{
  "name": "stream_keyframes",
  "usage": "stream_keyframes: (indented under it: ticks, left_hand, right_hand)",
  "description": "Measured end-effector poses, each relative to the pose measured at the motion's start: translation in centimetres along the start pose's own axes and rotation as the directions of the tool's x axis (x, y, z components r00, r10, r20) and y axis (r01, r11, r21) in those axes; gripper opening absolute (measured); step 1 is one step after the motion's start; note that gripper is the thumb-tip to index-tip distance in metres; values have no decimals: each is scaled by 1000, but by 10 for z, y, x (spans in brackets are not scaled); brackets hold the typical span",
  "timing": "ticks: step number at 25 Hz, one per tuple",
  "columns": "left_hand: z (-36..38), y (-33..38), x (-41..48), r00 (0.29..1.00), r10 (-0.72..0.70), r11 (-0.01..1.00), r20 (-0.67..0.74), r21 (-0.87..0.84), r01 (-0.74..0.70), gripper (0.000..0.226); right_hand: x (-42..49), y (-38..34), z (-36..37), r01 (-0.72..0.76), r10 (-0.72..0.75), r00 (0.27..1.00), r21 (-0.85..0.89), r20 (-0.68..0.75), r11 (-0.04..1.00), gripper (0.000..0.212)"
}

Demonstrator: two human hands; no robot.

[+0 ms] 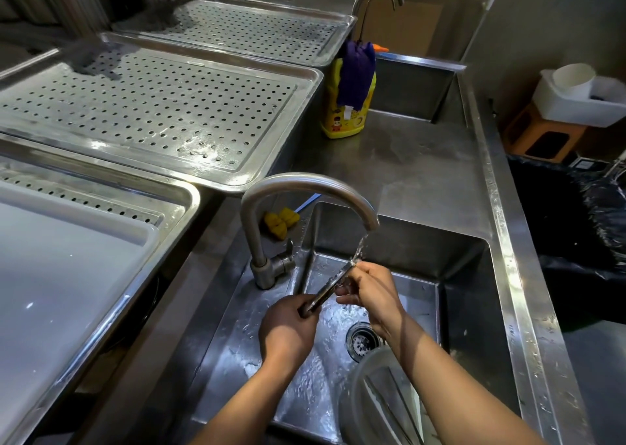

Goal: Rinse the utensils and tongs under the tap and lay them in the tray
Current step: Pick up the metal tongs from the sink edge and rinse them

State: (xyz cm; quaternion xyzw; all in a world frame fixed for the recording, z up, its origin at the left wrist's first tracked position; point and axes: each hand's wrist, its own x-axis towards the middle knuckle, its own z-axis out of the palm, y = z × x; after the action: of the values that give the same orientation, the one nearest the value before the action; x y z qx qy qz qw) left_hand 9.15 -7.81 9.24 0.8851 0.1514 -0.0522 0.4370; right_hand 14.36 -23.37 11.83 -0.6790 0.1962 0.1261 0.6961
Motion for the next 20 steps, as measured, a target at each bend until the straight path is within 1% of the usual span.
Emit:
stream_keyframes:
  ticks: [1,3,4,6,7,8,9,10,11,12,13,14,16,17,19,20]
  left_hand:
    - [1,0,-2,1000,4,1000,-24,19,-3,16]
    - [1,1,-4,999,14,999,-42,41,-12,12]
    - [1,1,-3,999,18,999,-35,31,-17,11]
    - [1,0,2,1000,8,997,15,-82,-6,12]
    - [1,1,4,998,-14,981,65,-193,27,11]
    - [0,3,6,988,-38,944,147,-320,84,9]
    - [-2,6,7,966,-55,882,253,-440,165,6]
    - [-3,10,7,929,-58,809,366,-527,258,8]
    - [-3,13,7,886,-54,753,461,-564,340,16]
    - [-2,16,7,853,-49,733,520,-561,385,26]
    - [1,19,6,840,-48,742,540,-544,392,37]
    - [6,22,5,850,-46,766,525,-527,367,45]
    - [18,31,1,888,-6,802,461,-528,280,48]
    - [24,36,-2,898,27,807,439,-540,240,46]
    - [32,47,-3,906,73,825,417,-536,181,43]
    - [34,51,-3,908,76,831,413,-529,171,42]
  right_hand:
    - [0,0,3,5,-6,999,-21,-32,1000,25]
    - [0,0,7,13,-14,996,-6,-89,1000,31]
    - [0,1,8,15,-12,997,24,-82,1000,32]
    - [-1,3,9,1,-3,1000,135,19,991,25]
    - [-2,5,7,-15,-2,996,202,84,979,22]
    - [-3,6,4,-33,-5,990,266,139,963,21]
    - [-3,6,0,-48,-14,983,328,183,943,22]
    - [-5,6,-4,-56,-31,976,385,216,921,23]
    - [-6,5,-8,-53,-57,969,426,241,903,22]
    - [-8,2,-11,-34,-87,963,439,254,898,18]
    - [-10,0,-13,3,-113,964,417,240,909,12]
    - [-12,-3,-13,56,-135,971,363,197,930,10]
    - [-13,-6,-10,160,-183,980,235,83,959,14]
    - [-14,-8,-9,184,-199,978,207,54,961,14]
    - [-17,-15,-8,205,-221,971,159,92,966,12]
    - [-18,-18,-10,215,-229,964,112,135,970,17]
